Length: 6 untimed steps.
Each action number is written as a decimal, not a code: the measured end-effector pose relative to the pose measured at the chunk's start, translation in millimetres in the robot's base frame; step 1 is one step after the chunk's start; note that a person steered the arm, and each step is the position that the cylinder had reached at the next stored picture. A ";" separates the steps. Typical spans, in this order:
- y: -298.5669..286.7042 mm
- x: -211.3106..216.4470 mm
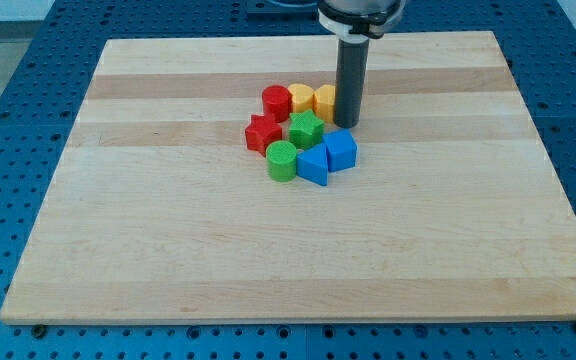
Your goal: Push the green star along with red star slightly towards left
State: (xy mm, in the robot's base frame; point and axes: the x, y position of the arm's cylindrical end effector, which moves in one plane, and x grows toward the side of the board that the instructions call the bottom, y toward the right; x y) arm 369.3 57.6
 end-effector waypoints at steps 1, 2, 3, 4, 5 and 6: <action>-1.5 -2.2; -1.7 -2.2; -1.7 -0.9; -1.3 4.9; 2.6 19.7; -10.1 26.7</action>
State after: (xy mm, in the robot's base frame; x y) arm 396.1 47.5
